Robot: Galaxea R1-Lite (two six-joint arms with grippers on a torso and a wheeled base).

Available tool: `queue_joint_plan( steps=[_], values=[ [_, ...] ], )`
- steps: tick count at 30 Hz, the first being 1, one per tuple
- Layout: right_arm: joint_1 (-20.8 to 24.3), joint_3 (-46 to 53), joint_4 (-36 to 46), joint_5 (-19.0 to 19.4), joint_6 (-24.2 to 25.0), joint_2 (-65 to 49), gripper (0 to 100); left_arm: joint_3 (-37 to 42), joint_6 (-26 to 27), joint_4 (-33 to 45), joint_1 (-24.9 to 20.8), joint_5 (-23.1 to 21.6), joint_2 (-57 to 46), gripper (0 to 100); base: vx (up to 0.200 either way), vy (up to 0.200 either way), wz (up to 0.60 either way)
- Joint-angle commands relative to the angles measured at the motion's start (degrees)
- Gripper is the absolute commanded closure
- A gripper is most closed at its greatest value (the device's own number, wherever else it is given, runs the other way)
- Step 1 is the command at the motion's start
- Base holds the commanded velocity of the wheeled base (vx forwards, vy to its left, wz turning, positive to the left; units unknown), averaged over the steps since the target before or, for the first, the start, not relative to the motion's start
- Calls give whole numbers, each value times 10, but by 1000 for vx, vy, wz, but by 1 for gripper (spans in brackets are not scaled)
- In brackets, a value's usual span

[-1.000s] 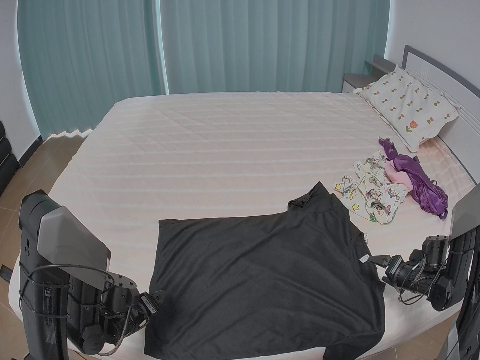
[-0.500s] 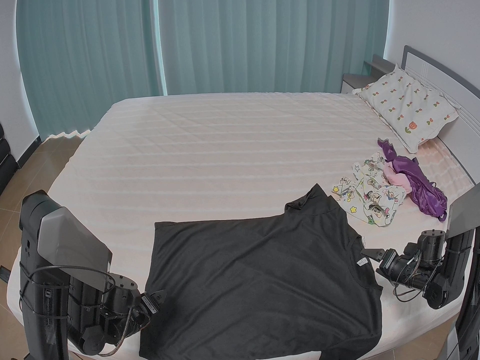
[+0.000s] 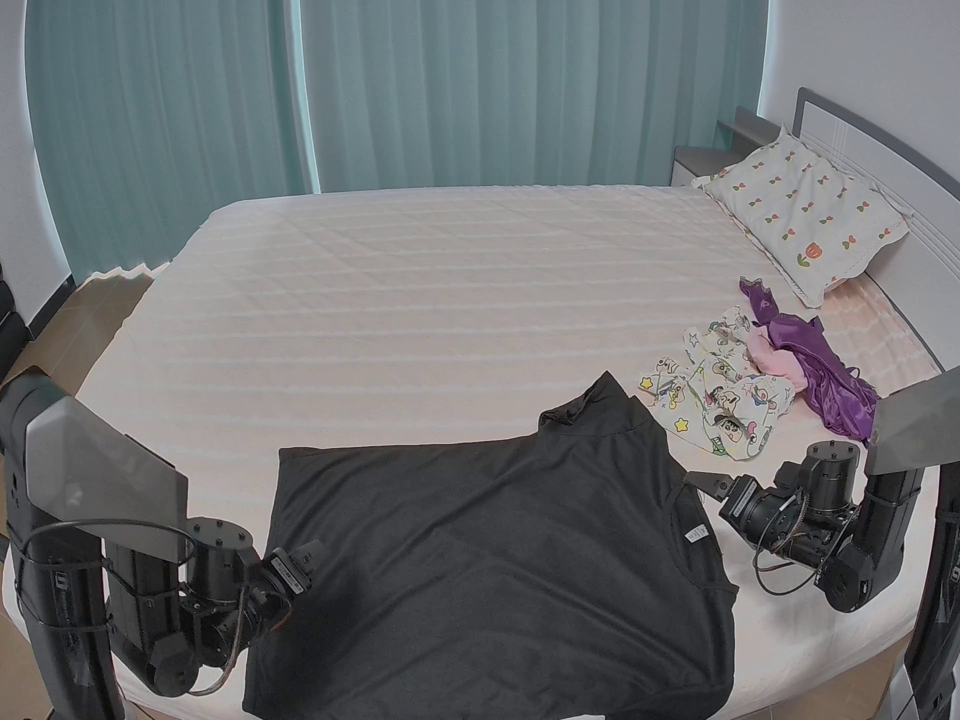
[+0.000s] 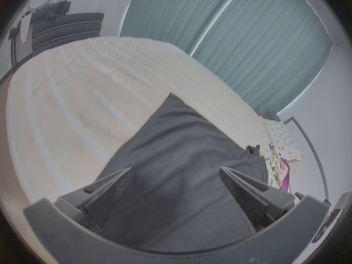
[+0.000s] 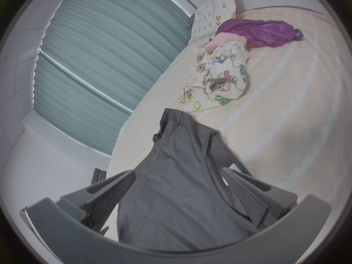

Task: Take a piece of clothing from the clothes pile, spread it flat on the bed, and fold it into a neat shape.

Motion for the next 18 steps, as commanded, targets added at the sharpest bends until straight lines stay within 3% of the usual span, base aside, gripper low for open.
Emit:
queue_joint_plan(
  steps=[1,2,4,5,8,9,11,12,18],
  values=[
    [20,-2,-2,-3,24,1,0,-45,51,-3,50,-1,-36,0,0,0,0],
    [18,-2,-3,-3,38,5,0,-82,102,-1,79,-1,-32,0,0,0,0],
    [16,-2,-3,-3,43,8,0,-103,122,3,92,-3,-32,0,0,0,0],
    [14,-2,-5,-4,48,12,0,-157,149,28,110,-7,-24,0,0,0,0],
    [11,-1,-6,-4,48,10,0,-219,155,87,121,-13,-14,0,0,0,0],
    [11,0,-6,-5,49,8,0,-284,154,159,129,-22,-10,0,0,0,0],
    [11,0,-6,-5,49,8,0,-284,154,159,129,-22,-10,0,0,0,0],
    [11,-1,-6,-7,49,5,0,-379,144,256,137,-39,11,0,0,0,0],
    [11,-3,-4,-8,48,-4,0,-516,125,341,149,-62,94,0,0,0,0]
  ],
)
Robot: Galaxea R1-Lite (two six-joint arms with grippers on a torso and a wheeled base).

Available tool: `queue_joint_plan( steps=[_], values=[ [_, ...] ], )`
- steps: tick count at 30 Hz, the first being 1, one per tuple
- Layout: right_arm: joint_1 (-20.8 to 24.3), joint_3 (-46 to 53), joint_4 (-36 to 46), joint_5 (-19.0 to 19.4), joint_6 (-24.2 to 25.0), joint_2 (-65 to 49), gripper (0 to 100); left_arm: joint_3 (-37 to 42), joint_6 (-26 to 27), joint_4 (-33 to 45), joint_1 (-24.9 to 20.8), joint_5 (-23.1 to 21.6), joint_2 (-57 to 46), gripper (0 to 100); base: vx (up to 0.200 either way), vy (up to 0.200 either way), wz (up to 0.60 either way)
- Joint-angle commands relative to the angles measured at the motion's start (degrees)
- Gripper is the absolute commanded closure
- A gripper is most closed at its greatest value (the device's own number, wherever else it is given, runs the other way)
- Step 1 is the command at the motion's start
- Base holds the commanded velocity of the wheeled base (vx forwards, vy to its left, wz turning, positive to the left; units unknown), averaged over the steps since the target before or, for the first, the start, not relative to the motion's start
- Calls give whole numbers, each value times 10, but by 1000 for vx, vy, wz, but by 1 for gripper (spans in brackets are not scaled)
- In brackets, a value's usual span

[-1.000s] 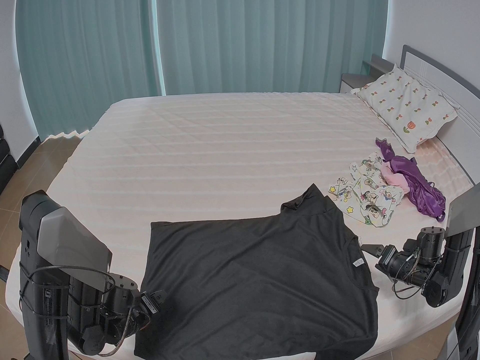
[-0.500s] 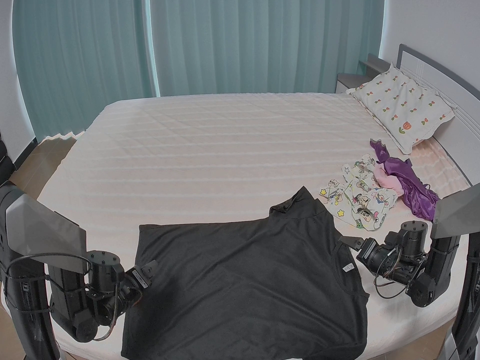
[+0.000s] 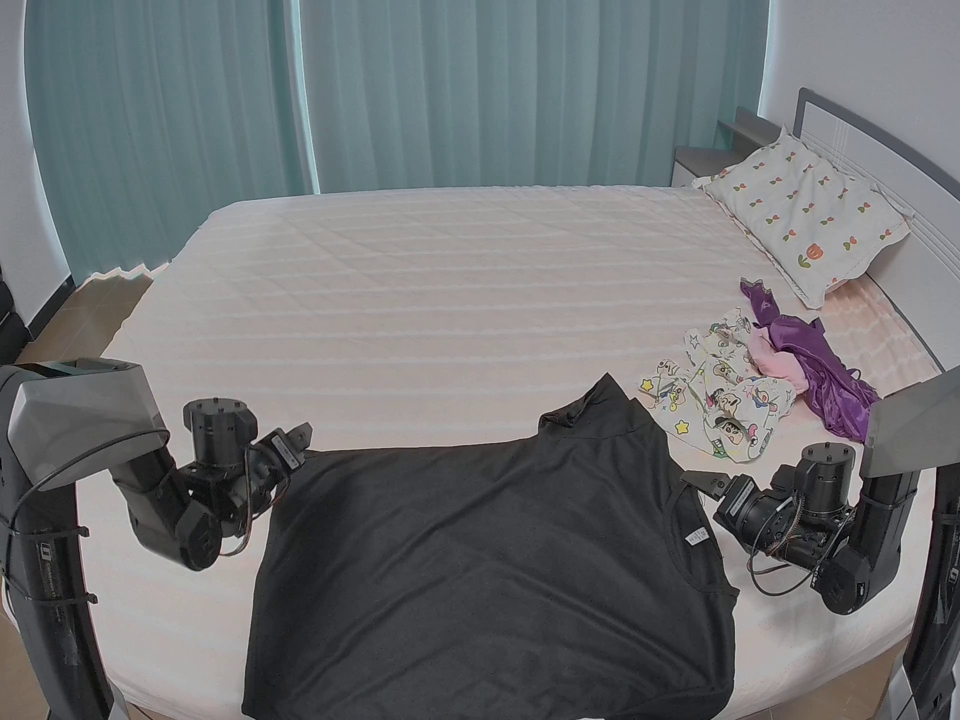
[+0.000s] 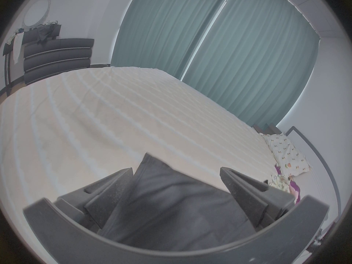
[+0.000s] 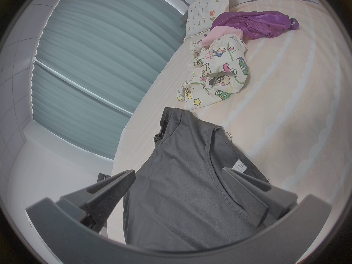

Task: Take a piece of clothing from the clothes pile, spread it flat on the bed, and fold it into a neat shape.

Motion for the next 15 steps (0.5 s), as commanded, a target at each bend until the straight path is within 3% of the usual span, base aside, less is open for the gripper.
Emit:
queue_joint_plan(
  steps=[1,7,15],
  values=[
    [-1,-2,2,-2,3,-9,0,-176,-7,117,31,-29,102,0,0,0,0],
    [-2,0,0,-2,4,-9,0,-295,-7,200,39,-30,167,0,0,0,0],
    [-2,-3,0,-1,4,-6,0,-304,-6,210,42,-29,172,0,0,0,0]
  ],
)
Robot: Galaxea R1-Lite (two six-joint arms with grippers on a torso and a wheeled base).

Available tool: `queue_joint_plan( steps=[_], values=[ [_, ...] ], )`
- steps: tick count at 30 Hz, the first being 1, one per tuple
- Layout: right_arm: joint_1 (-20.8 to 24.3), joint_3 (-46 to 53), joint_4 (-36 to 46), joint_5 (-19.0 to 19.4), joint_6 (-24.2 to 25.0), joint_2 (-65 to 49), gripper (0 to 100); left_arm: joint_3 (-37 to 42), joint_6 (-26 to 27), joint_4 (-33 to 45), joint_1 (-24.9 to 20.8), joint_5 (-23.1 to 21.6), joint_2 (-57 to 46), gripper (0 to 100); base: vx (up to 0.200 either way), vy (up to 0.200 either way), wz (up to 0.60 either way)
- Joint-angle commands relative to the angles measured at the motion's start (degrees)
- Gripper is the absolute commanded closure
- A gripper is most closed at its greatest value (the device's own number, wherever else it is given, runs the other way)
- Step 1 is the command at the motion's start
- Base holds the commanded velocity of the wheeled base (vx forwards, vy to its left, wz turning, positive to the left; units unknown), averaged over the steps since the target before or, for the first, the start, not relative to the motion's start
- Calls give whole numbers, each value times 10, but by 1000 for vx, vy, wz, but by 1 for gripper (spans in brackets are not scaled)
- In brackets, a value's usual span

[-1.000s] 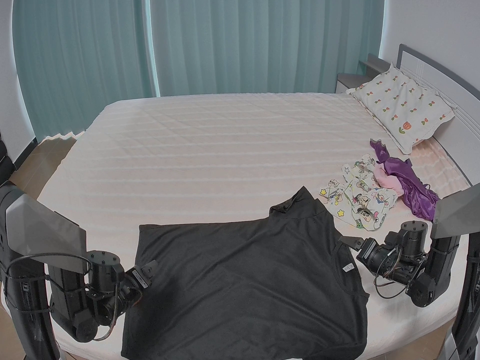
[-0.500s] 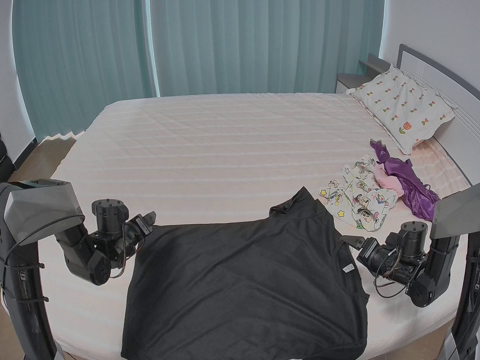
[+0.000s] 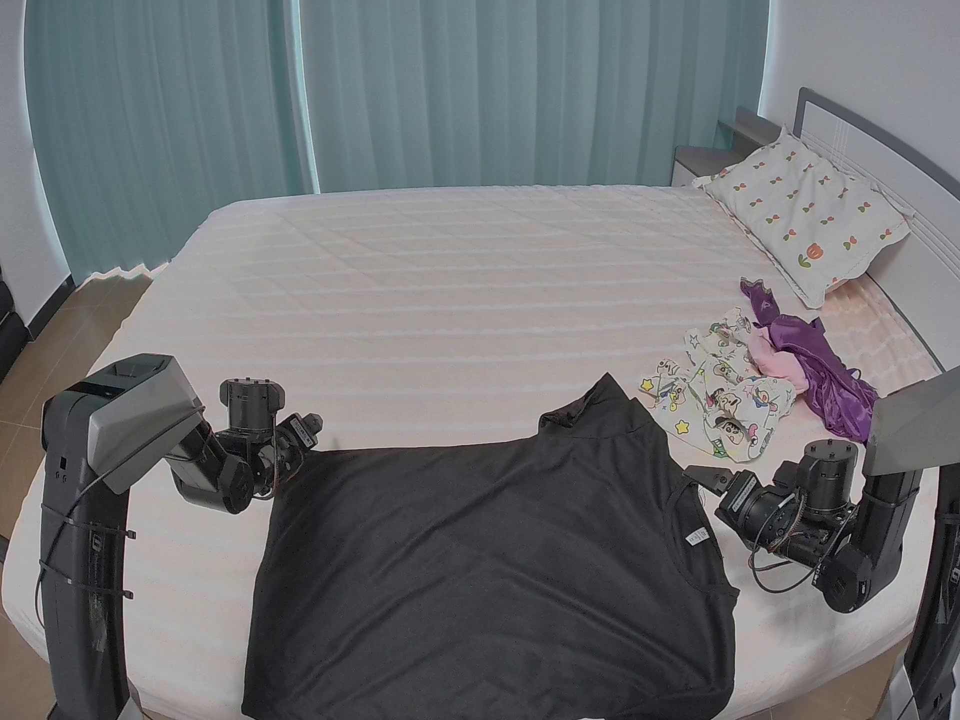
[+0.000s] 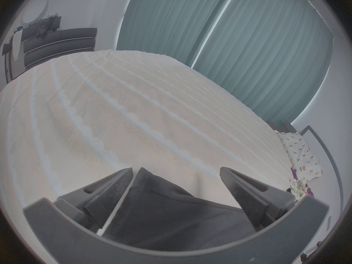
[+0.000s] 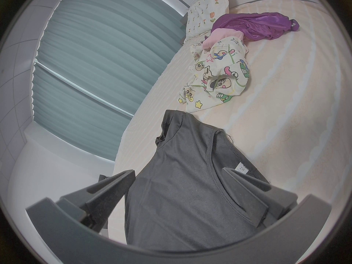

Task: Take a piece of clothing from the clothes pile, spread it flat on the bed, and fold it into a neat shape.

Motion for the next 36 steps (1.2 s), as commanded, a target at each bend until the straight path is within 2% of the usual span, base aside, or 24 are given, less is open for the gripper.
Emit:
queue_joint_plan(
  steps=[1,7,8,20,26,30,34,35,36],
  values=[
    [0,-1,0,1,1,0,0,-11,0,0,2,0,30,0,0,0,0],
    [0,1,0,1,0,1,0,-8,1,0,2,1,35,0,0,0,0],
    [0,0,0,1,0,1,0,-7,1,0,2,1,36,100,0,0,0],
    [2,-20,8,0,-2,0,0,-9,1,-4,16,12,32,100,0,0,0],
    [13,-105,101,-4,-2,-7,0,-13,-2,-8,37,23,21,100,0,0,0],
    [29,-177,158,-35,-1,5,0,-13,-3,-8,38,23,19,100,0,0,0],
    [51,-232,179,-43,-1,29,0,-11,-3,-8,35,20,22,100,0,0,0],
    [57,-244,189,-43,-2,30,0,-9,-4,-8,35,20,22,0,0,0,0],
    [62,-257,204,-43,-2,31,0,-9,-6,-8,34,19,22,0,0,0,0]
  ],
)
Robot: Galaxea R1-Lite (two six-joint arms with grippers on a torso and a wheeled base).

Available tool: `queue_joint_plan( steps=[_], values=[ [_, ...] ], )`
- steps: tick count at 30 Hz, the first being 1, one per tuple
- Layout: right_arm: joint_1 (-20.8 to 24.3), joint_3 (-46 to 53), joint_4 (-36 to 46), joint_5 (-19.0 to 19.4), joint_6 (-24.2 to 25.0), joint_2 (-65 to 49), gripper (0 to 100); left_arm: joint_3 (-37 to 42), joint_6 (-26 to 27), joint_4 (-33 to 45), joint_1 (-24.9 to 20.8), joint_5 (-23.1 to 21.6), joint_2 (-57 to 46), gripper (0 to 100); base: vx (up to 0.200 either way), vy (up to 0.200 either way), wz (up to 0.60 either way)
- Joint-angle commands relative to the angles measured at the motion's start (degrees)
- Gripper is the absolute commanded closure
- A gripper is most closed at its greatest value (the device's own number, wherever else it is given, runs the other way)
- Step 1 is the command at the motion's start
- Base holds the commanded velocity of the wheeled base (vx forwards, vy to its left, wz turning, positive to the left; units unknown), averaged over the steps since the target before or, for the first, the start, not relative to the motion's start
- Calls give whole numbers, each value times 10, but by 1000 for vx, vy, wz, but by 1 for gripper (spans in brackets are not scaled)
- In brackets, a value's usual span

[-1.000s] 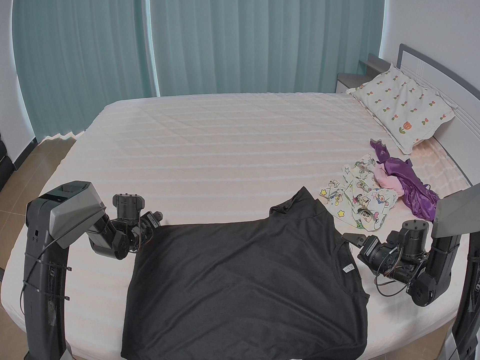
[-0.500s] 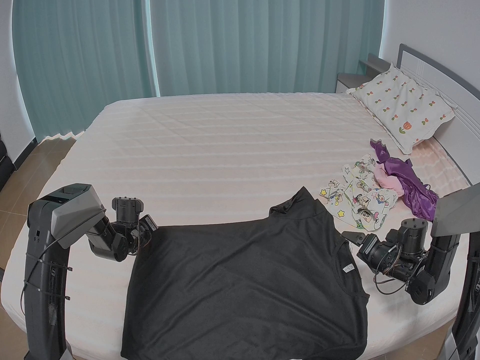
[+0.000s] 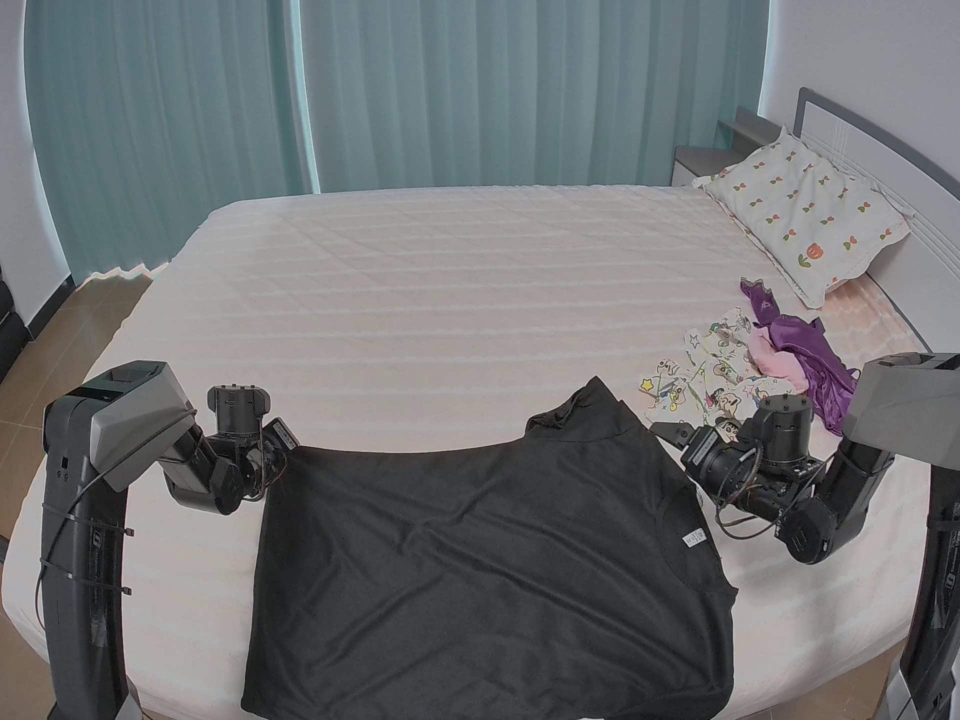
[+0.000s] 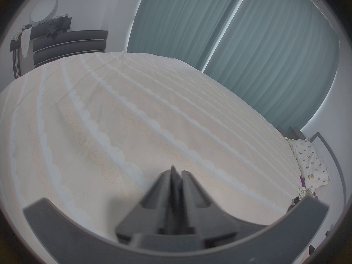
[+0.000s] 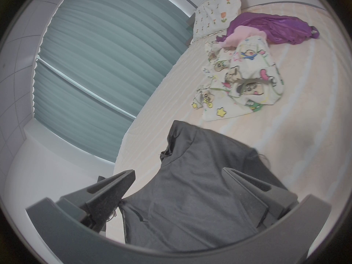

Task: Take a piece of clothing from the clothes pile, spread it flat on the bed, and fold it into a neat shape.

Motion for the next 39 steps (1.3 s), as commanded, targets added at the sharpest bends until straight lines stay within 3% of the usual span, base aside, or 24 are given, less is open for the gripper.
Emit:
queue_joint_plan(
  steps=[1,7,11,12,15,18,25,38,39],
  values=[
    [32,-73,49,-8,-1,23,0,4,-7,0,-1,-2,-3,0,0,0,0],
    [38,-190,183,-10,-7,34,0,8,-48,0,0,-4,-14,0,0,0,0],
    [35,-246,221,-10,-51,62,0,24,-62,-2,0,-5,-30,0,0,0,0],
    [27,-269,225,-10,-93,86,0,37,-65,-2,1,-15,-44,0,0,0,0],
    [12,-296,226,-11,-151,122,0,53,-73,-2,1,-38,-53,0,0,0,0],
    [1,-321,228,-19,-181,147,0,55,-81,-2,1,-41,-52,0,0,0,0],
    [-10,-423,256,-49,-185,208,0,76,-84,-6,0,-41,-53,0,0,0,0],
    [-17,-502,280,-44,-186,262,0,98,-84,-42,-3,-41,-53,0,0,0,0],
    [-17,-507,280,-44,-186,265,100,99,-84,-42,-3,-41,-53,0,0,0,0]
  ],
)
